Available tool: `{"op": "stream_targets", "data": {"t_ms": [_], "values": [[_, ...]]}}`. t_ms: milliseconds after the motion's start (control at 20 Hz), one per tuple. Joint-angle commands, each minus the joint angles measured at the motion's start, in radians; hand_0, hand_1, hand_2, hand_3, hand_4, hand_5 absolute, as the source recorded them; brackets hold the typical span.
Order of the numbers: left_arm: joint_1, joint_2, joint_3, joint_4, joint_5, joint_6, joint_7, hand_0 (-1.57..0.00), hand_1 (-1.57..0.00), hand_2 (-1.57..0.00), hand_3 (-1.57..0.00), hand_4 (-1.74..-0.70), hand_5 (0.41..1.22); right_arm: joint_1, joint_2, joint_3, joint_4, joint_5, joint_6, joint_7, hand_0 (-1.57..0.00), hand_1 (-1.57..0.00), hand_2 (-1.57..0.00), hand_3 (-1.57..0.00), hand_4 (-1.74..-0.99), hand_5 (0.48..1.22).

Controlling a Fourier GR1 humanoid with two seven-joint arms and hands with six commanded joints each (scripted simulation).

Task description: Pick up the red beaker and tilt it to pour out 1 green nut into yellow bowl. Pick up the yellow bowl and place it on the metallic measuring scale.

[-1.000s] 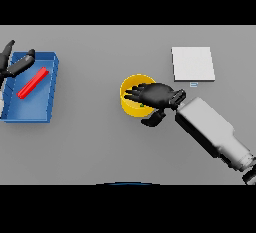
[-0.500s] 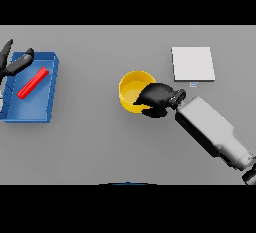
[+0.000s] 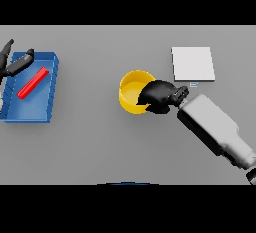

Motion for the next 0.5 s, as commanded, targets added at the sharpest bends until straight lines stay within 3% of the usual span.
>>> {"op": "stream_targets", "data": {"t_ms": [0,200,450], "values": [[-0.004,-0.004,-0.007,-0.008,-0.006,0.003,0.008,0.00,0.00,0.00,0.00,-0.78,0.704,0.000,-0.010,-0.008,-0.020,-0.012,0.017,0.002,-1.52,-1.52,-1.41,-1.18,-1.724,1.209],[0.009,0.000,-0.010,-0.017,-0.008,0.004,0.004,0.00,0.00,0.00,0.00,-0.77,0.705,-0.008,-0.052,-0.042,-0.098,-0.050,0.086,0.034,-1.55,-1.55,-1.48,-1.16,-1.734,1.216],[0.000,-0.001,0.005,-0.014,0.012,-0.001,0.009,0.00,0.00,0.00,0.00,-0.79,0.702,-0.014,-0.095,-0.076,-0.153,-0.047,0.093,0.107,-1.56,-1.56,-1.47,-1.19,-1.739,1.219]]}}
